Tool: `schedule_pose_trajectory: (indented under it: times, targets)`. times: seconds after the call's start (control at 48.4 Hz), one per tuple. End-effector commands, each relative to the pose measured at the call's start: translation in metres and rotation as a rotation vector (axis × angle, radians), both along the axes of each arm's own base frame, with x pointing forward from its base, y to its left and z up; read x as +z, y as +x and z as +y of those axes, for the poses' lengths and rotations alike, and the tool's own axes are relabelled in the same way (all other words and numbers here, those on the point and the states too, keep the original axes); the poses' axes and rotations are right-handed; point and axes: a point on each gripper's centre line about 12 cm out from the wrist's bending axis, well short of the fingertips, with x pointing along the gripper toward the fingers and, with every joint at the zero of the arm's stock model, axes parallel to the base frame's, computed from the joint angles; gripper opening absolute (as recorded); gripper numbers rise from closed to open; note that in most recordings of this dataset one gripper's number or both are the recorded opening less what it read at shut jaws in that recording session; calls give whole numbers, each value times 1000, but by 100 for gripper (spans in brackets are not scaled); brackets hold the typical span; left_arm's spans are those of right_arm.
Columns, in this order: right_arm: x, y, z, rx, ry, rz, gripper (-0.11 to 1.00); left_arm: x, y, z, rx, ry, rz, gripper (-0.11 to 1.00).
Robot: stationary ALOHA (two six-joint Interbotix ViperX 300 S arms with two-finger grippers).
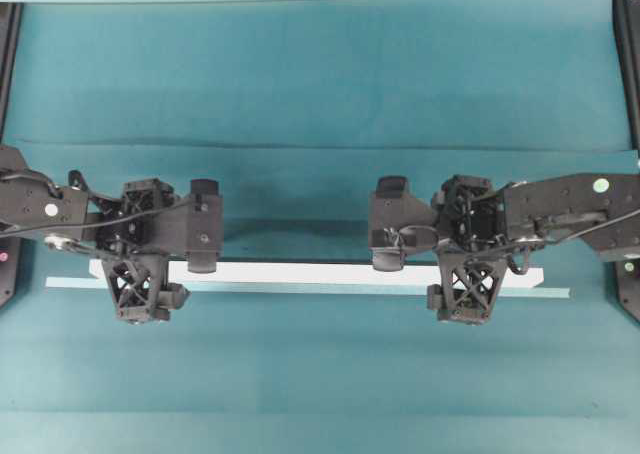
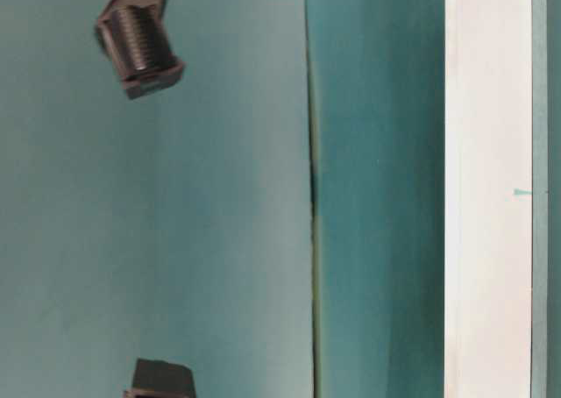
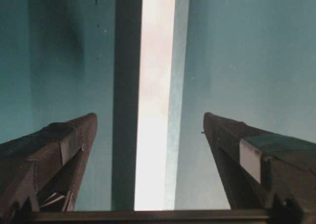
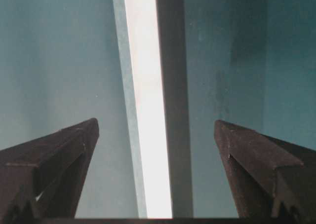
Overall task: Lift a wooden board with both hands.
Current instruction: 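Close both grippers on the white board near each end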
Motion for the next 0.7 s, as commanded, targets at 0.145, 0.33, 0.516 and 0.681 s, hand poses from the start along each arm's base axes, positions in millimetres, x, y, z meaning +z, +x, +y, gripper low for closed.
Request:
schedule_pose_trajectory:
  times: [0.145, 0.33, 0.516, 0.681]
  targets:
    - [-17, -2, 1, 10, -2, 0, 94, -5, 0, 3, 4, 2, -20, 96]
    - [-31, -7, 1, 7, -2, 11, 94, -14, 2, 4, 5, 4, -15, 96]
    - [-33, -7, 0, -4, -1, -20, 94, -17, 2, 5, 7, 4, -8, 96]
    - [-33, -5, -1, -7, 0, -29, 94, -16, 2, 4, 6, 3, -9, 96]
